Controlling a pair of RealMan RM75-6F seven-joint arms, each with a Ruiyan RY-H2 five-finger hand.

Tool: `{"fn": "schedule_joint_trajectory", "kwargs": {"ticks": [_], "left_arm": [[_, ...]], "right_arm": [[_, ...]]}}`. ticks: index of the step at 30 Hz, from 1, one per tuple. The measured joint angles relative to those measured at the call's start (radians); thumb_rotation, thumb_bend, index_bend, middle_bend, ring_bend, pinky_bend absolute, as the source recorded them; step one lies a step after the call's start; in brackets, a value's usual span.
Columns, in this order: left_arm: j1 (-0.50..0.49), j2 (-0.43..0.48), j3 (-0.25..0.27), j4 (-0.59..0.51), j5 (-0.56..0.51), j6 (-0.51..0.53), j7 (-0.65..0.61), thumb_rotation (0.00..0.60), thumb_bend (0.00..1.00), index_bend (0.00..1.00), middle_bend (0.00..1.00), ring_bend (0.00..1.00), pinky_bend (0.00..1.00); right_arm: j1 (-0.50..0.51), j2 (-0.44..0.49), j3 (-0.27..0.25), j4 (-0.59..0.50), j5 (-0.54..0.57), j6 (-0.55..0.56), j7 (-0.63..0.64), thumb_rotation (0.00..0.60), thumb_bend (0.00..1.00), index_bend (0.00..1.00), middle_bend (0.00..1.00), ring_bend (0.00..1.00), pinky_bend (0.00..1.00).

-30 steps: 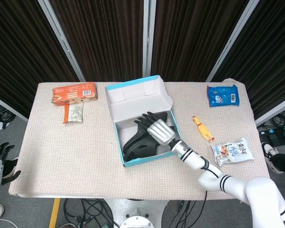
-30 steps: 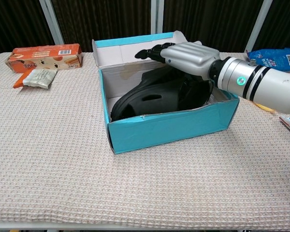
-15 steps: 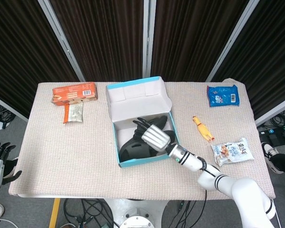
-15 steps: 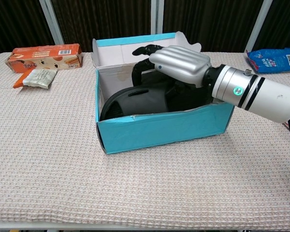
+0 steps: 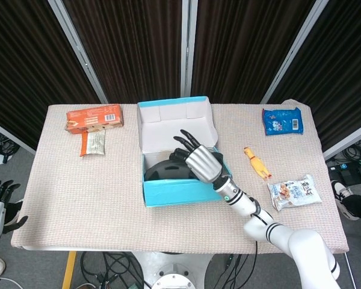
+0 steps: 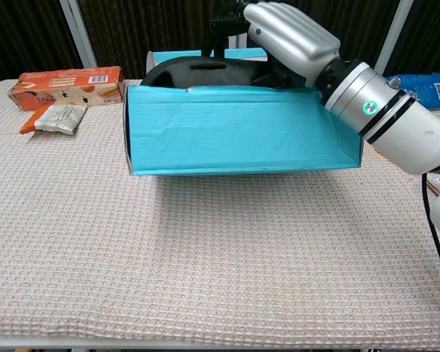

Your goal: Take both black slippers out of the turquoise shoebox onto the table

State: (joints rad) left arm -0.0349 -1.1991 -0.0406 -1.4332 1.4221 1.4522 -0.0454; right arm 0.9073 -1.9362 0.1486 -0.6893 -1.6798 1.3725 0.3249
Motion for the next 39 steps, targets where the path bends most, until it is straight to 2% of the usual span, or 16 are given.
{"fn": "schedule_joint_trajectory", "kwargs": {"ticks": [5,12,15,21,26,32,35,39], "left_arm": [[0.003,-0.002,0.000,0.002,0.001,0.004,-0.007,0.600,0.16,0.19,0.11,0.04,0.06],[0.006,-0.001,0.004,0.005,0.003,0.005,-0.014,0.600,0.16,0.19,0.11,0.04,0.06],[0.009,-0.001,0.005,0.006,0.003,0.006,-0.018,0.600,0.16,0.19,0.11,0.04,0.06],[0.013,-0.001,0.007,0.013,0.004,0.009,-0.027,0.600,0.16,0.19,0.11,0.04,0.06],[0.012,-0.004,0.007,0.019,0.013,0.015,-0.034,0.600,0.16,0.19,0.11,0.04,0.06],[0.011,-0.007,0.006,0.027,0.021,0.020,-0.040,0.600,0.16,0.19,0.11,0.04,0.06],[0.008,-0.008,0.006,0.026,0.029,0.021,-0.040,0.600,0.16,0.19,0.11,0.04,0.06],[0.000,-0.008,0.004,0.016,0.037,0.022,-0.033,0.600,0.16,0.19,0.11,0.04,0.06]], "right_arm": [[0.008,-0.007,-0.014,0.018,-0.012,-0.006,-0.102,0.600,0.63,0.59,0.46,0.13,0.00],[0.044,-0.054,-0.079,0.115,-0.072,-0.026,-0.255,0.600,0.63,0.59,0.46,0.13,0.00],[0.056,-0.072,-0.091,0.152,-0.086,-0.028,-0.304,0.600,0.63,0.59,0.46,0.13,0.00],[0.058,-0.085,-0.071,0.155,-0.064,0.008,-0.323,0.600,0.63,0.59,0.46,0.13,0.00],[0.036,-0.044,-0.040,0.095,-0.034,0.066,-0.314,0.600,0.63,0.59,0.46,0.13,0.00],[-0.047,0.079,-0.008,-0.053,0.030,0.111,-0.296,0.600,0.62,0.58,0.46,0.13,0.00],[-0.110,0.168,0.007,-0.138,0.095,0.102,-0.268,0.600,0.62,0.56,0.46,0.13,0.00],[-0.179,0.260,0.024,-0.214,0.209,0.020,-0.184,0.600,0.61,0.53,0.43,0.12,0.00]]}}
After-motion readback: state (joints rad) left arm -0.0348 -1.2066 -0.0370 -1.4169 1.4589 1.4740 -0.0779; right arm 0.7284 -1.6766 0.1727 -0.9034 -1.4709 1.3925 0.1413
